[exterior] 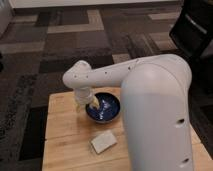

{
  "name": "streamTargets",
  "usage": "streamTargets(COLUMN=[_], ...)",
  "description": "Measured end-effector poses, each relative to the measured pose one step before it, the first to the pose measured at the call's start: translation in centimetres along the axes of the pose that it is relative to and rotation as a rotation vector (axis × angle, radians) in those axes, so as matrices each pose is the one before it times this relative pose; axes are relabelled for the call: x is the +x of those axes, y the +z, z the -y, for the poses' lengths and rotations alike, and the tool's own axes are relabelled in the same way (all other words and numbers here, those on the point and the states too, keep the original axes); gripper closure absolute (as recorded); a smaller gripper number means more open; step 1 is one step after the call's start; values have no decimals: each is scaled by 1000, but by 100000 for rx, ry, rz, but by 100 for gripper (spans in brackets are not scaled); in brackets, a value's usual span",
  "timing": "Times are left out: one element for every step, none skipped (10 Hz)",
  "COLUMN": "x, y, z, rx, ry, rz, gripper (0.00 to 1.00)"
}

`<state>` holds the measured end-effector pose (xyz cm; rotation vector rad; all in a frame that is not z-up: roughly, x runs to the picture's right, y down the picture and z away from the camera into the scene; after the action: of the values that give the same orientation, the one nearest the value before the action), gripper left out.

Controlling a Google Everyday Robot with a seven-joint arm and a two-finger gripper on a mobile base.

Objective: Pick up the ceramic bowl

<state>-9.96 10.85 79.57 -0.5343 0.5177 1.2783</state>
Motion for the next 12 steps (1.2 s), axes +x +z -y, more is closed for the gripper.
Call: streamTargets(x=[-81,-119,-35,-122,-74,-1,-11,-32,-95,-68,-138,-141], y=[526,347,140,239,271,128,334,297,146,154,69,81], z=[-344,-129,-5,172,129,46,154,239,119,106,45,24], rx=[-118,-208,-204,-628,-1188,-465,-1028,-647,-262,-81,-23,88], ry=[-1264,-787,-342,-354,-359,-282,-469,-662,-481,-517,-624,-740], rz=[-48,110,-4,281,233,-30,-81,-236,13,-99,195,197], gripper=[35,35,35,35,35,35,35,35,35,35,37,44])
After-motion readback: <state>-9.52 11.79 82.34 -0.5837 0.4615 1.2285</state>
